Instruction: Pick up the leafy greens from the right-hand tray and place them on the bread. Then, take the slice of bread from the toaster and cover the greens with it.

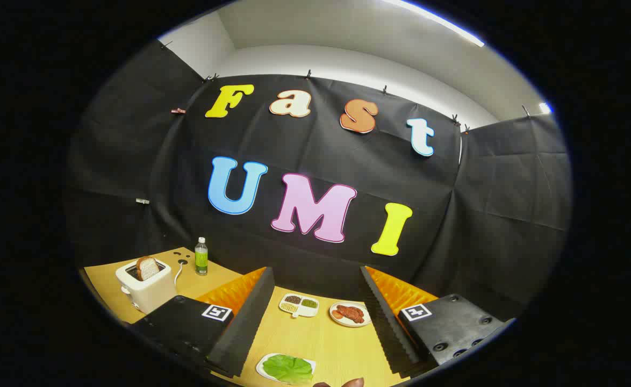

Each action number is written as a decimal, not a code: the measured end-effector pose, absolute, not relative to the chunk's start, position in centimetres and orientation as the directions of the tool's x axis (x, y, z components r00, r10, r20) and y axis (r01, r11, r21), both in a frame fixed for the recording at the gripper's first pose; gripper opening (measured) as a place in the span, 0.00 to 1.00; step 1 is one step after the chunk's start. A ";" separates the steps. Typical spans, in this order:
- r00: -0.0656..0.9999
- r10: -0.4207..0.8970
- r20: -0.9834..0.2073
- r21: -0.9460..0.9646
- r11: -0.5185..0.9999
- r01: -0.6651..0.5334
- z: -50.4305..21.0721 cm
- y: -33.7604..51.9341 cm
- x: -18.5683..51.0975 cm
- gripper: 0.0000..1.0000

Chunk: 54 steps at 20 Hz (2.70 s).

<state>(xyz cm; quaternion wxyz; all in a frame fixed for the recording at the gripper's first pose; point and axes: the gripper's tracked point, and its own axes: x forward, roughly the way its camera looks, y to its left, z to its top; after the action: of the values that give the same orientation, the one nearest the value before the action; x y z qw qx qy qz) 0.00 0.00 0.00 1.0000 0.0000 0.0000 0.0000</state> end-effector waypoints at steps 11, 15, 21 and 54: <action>1.000 0.026 -0.013 -0.003 1.000 -0.026 0.2 0.9 0.5 0.98; 0.999 0.032 -0.020 0.003 0.999 -0.032 0.1 1.2 1.0 0.98; 0.997 0.067 -0.045 0.001 0.998 -0.067 -0.8 1.9 1.6 0.98; 0.334 0.360 -0.871 0.227 0.898 -0.376 -43.6 6.6 0.3 0.70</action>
<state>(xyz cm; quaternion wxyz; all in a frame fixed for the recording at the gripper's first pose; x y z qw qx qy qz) 0.32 6.61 -43.58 0.8168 -0.0078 0.5310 0.2254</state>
